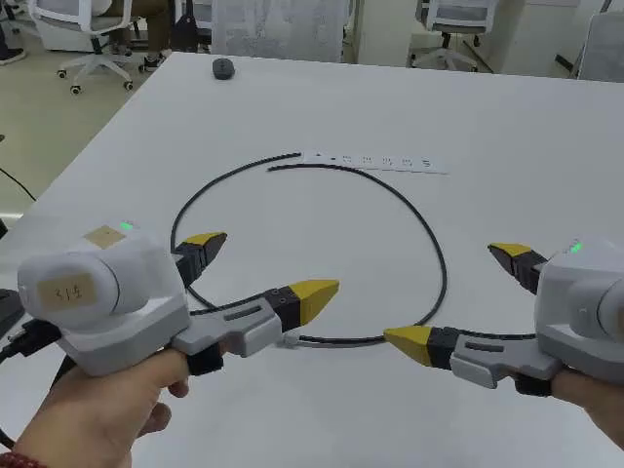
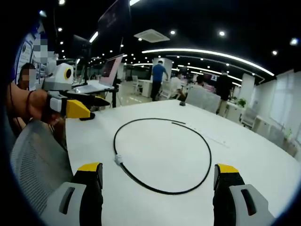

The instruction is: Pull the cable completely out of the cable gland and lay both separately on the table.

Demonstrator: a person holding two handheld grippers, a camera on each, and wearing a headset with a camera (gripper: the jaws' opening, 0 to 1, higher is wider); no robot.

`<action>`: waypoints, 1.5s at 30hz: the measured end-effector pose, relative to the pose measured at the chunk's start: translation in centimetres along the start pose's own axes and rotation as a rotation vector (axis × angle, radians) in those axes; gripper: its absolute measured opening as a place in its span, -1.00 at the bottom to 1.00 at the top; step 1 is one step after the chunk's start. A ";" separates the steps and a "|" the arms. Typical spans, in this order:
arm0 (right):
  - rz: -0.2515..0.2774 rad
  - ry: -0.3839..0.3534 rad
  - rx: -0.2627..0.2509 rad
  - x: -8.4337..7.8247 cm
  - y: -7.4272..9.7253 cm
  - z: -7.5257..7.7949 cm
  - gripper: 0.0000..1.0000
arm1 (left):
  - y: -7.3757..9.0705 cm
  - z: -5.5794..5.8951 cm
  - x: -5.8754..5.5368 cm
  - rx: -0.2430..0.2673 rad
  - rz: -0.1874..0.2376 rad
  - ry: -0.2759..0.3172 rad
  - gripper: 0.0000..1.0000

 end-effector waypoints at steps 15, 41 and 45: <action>-0.013 0.004 0.012 -0.3 -0.2 -0.4 0.99 | 0.3 0.1 -0.3 0.007 -0.004 0.004 0.74; -0.091 0.042 0.133 -1.1 -2.4 -1.3 0.70 | 1.0 -1.2 -1.5 0.002 -0.084 -0.118 0.10; -0.119 0.072 0.172 -0.9 -3.5 -1.9 0.57 | 1.4 -1.9 -1.6 0.005 -0.074 -0.112 -0.11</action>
Point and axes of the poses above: the centre of the closed fingertips' face, and the gripper's own axes: y roughly backward along the fingers, z roughly to its right, x roughly out of its top, the point moved 1 cm from there along y, roughly backward along the fingers, and after that the axes turned 6 degrees about -z, right-handed, at the moved point
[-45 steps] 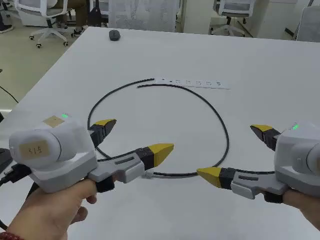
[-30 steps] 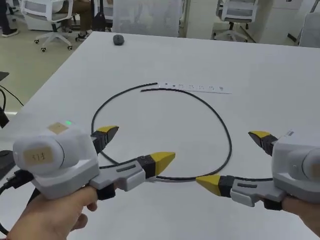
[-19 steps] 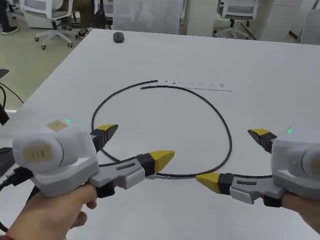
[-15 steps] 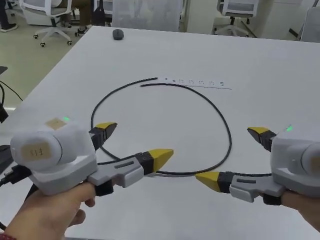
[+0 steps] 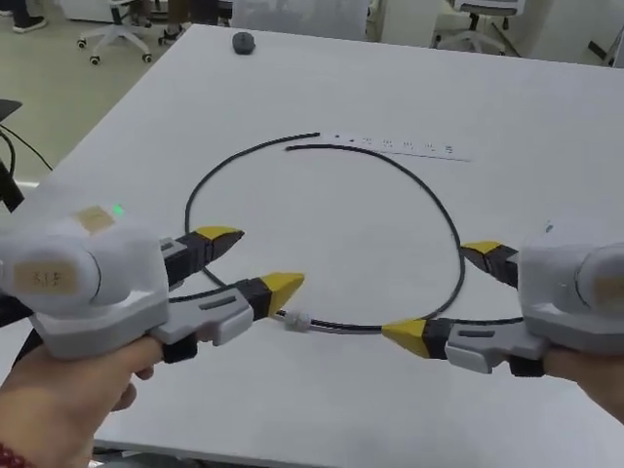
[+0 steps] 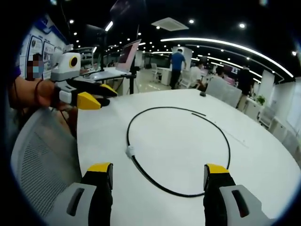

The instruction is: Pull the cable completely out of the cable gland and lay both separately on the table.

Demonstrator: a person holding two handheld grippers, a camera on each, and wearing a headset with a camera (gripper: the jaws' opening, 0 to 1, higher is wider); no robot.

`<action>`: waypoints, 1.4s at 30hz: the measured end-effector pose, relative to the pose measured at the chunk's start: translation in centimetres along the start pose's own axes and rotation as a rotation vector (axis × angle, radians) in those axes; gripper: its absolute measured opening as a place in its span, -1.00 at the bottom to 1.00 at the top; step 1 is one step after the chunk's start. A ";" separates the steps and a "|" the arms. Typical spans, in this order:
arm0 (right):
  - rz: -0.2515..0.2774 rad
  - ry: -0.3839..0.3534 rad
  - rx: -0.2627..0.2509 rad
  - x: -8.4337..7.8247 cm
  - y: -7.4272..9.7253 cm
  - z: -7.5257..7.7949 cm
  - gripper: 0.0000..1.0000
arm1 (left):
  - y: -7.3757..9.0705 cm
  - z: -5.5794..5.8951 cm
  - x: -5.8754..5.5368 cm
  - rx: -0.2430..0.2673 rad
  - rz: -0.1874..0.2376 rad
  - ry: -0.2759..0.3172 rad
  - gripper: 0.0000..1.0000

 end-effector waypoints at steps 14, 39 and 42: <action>-0.101 0.128 0.188 1.1 -4.9 -3.3 0.05 | 0.8 -1.6 -0.1 0.043 0.005 -0.003 -0.35; -0.162 0.169 0.239 0.7 -6.9 -4.0 0.00 | 0.3 -1.8 0.2 0.033 0.009 0.003 -0.20; -0.194 0.181 0.272 0.2 -7.8 -4.7 -0.06 | 0.4 -1.7 0.2 0.035 0.015 0.011 -0.20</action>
Point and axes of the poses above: the centre of the closed fingertips' face, and the gripper's own axes: y roughly backward along the fingers, z roughly to its right, x roughly out of its top, the point moved 1 cm from there along y, roughly backward along the fingers, and after that the axes turned 6 degrees about -z, right-handed, at the moved point
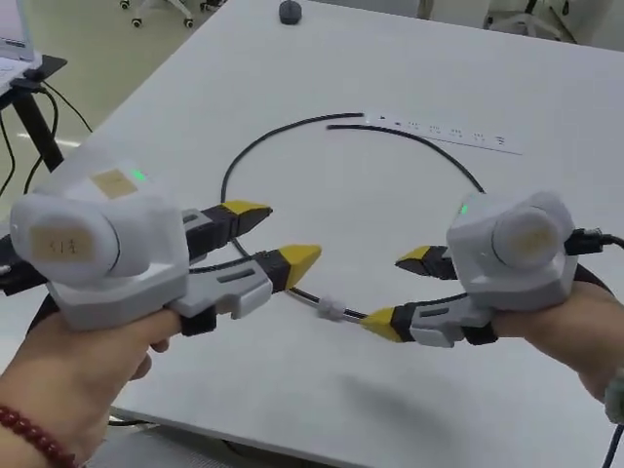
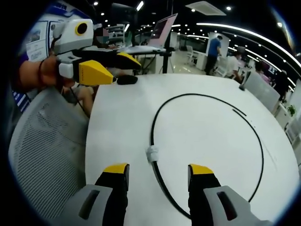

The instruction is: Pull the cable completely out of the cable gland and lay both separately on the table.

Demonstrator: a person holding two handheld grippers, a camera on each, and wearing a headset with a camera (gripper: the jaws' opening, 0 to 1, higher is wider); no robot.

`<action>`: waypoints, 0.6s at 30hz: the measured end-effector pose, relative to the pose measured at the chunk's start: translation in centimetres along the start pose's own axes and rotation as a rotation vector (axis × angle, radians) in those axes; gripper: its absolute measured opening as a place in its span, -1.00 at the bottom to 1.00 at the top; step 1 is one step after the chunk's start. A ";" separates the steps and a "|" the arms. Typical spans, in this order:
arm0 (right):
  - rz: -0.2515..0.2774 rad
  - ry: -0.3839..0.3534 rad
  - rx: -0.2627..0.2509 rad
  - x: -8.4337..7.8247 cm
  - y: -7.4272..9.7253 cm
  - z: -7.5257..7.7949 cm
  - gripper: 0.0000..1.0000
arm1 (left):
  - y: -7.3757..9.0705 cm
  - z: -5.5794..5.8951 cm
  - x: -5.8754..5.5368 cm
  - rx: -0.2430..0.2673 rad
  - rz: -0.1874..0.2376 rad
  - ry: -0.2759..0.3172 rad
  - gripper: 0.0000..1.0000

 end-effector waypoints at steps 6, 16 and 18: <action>-0.046 0.034 0.042 0.1 -2.1 -0.7 -0.18 | 0.4 -0.1 -0.1 0.011 0.007 0.010 -0.19; -0.098 0.039 0.079 -0.2 -4.5 -0.9 -0.35 | 0.9 -0.2 -0.3 0.026 0.017 0.025 -0.19; -0.108 0.042 0.088 -0.3 -4.9 -1.0 -0.38 | 1.0 -0.2 -0.3 0.029 0.018 0.027 -0.19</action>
Point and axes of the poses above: the centre of the closed fingertips' face, and the gripper's own axes: y roughly backward along the fingers, z roughly to its right, x roughly out of its top, the point moved 1 cm from there along y, roughly backward along the fingers, and after that the axes turned 6 degrees about -z, right-handed, at the moved point
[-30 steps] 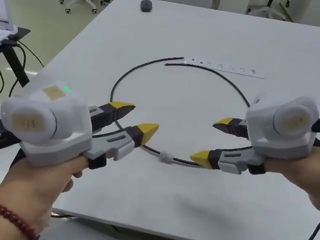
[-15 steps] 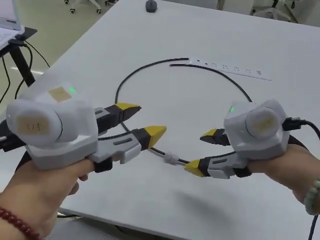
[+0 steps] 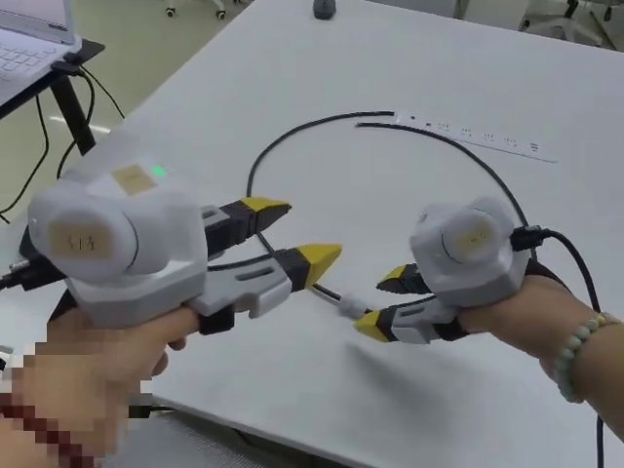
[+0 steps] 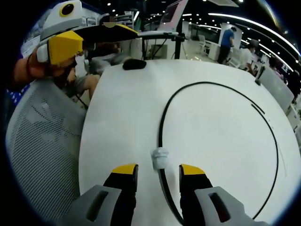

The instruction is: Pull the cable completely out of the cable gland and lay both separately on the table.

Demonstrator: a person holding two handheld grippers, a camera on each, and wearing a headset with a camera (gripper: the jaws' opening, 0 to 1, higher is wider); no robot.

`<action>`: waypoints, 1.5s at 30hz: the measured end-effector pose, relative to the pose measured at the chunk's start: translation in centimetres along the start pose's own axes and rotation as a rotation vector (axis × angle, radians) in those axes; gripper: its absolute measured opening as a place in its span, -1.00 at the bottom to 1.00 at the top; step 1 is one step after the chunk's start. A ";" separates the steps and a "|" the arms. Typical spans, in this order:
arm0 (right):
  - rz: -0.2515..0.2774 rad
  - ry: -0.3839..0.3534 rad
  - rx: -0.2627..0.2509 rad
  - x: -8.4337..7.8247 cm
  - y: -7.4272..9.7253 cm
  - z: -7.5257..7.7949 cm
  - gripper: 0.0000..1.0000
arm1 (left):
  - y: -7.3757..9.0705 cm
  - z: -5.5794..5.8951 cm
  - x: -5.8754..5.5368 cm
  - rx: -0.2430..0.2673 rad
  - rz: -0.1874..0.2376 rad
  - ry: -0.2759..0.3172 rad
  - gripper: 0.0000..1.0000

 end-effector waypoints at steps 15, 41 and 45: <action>-0.033 0.007 0.015 -0.2 -1.4 0.6 -0.63 | 0.1 -0.2 0.2 0.016 0.013 0.017 -0.20; -0.015 -0.014 0.001 -0.2 -0.1 1.1 -0.83 | -0.3 0.1 0.0 0.004 -0.013 -0.008 -0.26; 0.008 -0.041 -0.015 -0.4 1.4 1.4 -0.83 | -0.6 0.5 0.2 -0.011 -0.020 -0.024 -0.26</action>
Point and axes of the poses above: the centre of the closed fingertips' face, and the gripper's own axes: y roughly backward along the fingers, z roughly to its right, x roughly out of its top, the point moved 1 cm from there along y, roughly backward along the fingers, and after that the axes turned 6 degrees about -z, right-handed, at the moved point
